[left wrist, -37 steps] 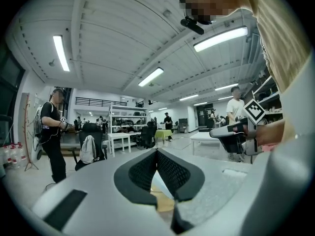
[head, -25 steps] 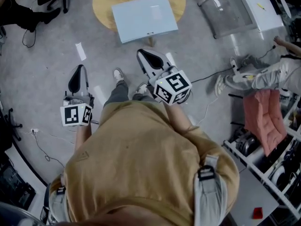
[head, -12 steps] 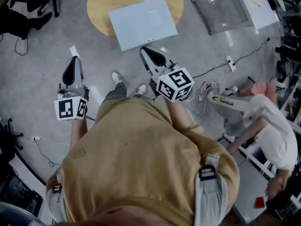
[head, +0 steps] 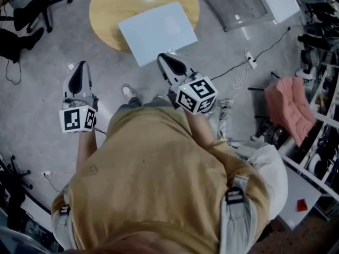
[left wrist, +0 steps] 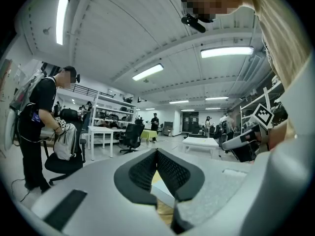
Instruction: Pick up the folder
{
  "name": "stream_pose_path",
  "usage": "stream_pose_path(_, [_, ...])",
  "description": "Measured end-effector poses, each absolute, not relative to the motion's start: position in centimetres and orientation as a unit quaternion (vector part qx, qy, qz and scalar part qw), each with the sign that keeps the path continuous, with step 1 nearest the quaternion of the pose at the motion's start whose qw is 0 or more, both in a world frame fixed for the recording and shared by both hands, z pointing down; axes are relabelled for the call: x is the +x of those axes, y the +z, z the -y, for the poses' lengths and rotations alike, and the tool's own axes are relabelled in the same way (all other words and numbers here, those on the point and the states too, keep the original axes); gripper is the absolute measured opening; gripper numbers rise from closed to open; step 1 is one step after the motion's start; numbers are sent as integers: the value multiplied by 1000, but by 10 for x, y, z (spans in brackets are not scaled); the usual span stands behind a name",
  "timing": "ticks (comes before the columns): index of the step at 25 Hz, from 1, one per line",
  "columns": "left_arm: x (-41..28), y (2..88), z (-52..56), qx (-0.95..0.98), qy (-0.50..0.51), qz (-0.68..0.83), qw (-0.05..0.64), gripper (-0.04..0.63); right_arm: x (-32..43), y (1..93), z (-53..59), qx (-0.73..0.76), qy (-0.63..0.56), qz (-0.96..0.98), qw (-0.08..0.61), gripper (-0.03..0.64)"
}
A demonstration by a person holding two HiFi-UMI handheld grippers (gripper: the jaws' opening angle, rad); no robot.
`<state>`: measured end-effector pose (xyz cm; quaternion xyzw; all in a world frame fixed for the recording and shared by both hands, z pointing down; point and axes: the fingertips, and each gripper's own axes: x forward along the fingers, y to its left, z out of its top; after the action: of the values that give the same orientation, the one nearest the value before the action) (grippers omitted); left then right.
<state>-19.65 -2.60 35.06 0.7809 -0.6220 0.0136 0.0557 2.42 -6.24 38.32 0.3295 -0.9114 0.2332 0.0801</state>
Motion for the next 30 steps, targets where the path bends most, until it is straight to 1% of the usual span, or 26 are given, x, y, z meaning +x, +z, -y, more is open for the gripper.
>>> stream_pose_path(6, [-207,358,55,791,17,609,59,3,23,406,71,340,275,896,77,2])
stream_pose_path(10, [-200,364,64,791,32,608,63,3,28,425,78,336,295,891,79,3])
stream_pose_path(18, [-180,347,88,788,42,612,45,3,36,467,85,296,401,864,63,5])
stream_pose_path(19, [-180,347,89,788,42,613,46,3,34,471,84,287,417,860,60,21])
stream_pose_path(20, [-181,350,90,786,44,615,50,3,32,477,83,277,434,855,56,81])
stream_pose_path(24, [-180,367,86,781,59,617,71,3,29,502,74,249,505,826,36,130])
stream_pose_path(25, [-179,371,85,781,63,617,75,3,29,509,71,245,524,815,29,174])
stream_pose_path(27, [-178,378,82,780,71,616,82,3,29,524,65,232,566,791,9,212])
stream_pose_path(29, [-179,385,78,780,79,615,89,3,28,540,59,217,610,762,-14,264])
stream_pose_path(30, [-181,387,76,779,84,615,91,3,27,547,55,210,630,747,-26,275])
